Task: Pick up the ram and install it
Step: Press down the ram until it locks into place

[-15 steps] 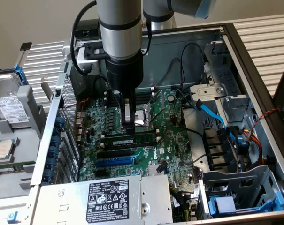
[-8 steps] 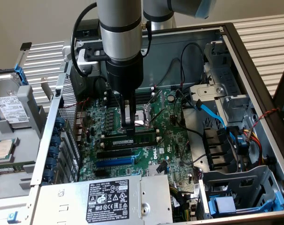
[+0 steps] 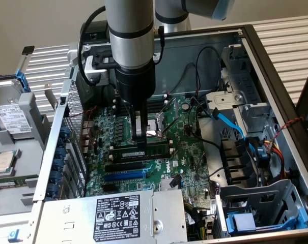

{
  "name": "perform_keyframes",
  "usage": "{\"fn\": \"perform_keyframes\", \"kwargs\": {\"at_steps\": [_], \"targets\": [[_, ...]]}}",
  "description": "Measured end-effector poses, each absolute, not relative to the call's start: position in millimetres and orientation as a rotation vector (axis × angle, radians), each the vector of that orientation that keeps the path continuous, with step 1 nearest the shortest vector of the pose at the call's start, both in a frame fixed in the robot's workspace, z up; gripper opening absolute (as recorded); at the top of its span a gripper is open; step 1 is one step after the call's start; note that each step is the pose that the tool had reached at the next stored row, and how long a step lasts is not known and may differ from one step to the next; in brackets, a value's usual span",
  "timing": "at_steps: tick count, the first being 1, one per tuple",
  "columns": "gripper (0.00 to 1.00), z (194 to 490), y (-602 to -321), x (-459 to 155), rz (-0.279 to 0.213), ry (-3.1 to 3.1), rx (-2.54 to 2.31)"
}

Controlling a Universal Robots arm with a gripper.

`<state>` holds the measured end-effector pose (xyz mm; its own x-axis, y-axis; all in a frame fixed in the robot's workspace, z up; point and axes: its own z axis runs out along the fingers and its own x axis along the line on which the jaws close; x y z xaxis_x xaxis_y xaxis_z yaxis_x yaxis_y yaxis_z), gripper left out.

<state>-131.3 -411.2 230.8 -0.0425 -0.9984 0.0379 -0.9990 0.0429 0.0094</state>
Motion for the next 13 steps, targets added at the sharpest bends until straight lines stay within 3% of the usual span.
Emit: {"fn": "perform_keyframes", "kwargs": {"at_steps": [13], "targets": [[0.11,229.4,-412.6,-131.4,0.028,-2.243,2.149]]}}
